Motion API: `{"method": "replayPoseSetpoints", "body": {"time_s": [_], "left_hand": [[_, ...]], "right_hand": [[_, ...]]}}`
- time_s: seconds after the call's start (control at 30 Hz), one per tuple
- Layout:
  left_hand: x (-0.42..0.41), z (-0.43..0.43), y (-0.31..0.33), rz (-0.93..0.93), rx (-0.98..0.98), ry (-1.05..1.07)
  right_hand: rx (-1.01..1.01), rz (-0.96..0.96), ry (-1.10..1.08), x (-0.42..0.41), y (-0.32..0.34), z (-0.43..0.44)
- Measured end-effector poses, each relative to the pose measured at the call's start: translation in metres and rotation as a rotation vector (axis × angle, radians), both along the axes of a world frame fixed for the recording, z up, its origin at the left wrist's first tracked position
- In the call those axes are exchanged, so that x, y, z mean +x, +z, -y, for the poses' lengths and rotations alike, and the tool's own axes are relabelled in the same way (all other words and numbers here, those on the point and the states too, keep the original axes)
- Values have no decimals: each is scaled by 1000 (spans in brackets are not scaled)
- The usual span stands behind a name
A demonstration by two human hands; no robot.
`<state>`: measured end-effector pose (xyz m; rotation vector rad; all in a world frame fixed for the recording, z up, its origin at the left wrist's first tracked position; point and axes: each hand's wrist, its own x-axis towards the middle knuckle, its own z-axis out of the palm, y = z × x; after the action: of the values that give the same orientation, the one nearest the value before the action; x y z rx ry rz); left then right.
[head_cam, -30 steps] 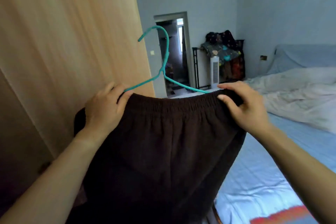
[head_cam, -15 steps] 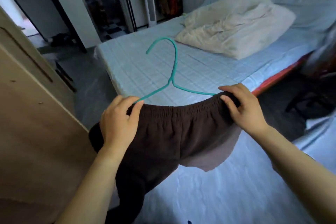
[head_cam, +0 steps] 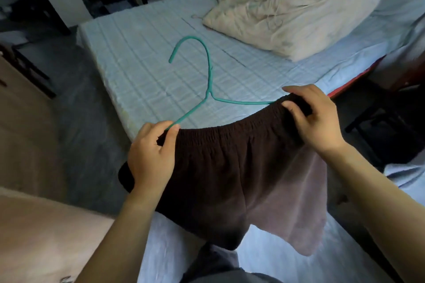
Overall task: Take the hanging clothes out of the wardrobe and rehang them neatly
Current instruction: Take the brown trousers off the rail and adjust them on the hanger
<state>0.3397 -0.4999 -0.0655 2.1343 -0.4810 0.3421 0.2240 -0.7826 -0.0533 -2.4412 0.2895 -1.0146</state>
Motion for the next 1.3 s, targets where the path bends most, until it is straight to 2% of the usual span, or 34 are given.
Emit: {"method": "replayPoseSetpoints", "body": {"time_s": [0.2, 0.4, 0.73, 0.9, 1.0, 1.07, 1.2, 1.3], "left_hand": [[110, 51, 14, -32, -32, 37], [177, 58, -4, -110, -31, 162], [273, 83, -47, -227, 227, 480], [311, 98, -72, -297, 366, 519], [333, 107, -89, -328, 425, 575], [342, 114, -102, -377, 478, 601], [339, 132, -130, -590, 624, 558], [315, 146, -139, -711, 710, 559]], "right_hand": [[-18, 36, 45, 115, 22, 54], [60, -14, 196, 220, 1, 73], [250, -270, 453, 383, -63, 105], [342, -446, 554, 441, -101, 127], [272, -584, 579, 474, -123, 133], [154, -673, 582, 493, -140, 134], [-73, -917, 686, 510, -167, 122], [-252, -993, 767, 502, -176, 107]]}}
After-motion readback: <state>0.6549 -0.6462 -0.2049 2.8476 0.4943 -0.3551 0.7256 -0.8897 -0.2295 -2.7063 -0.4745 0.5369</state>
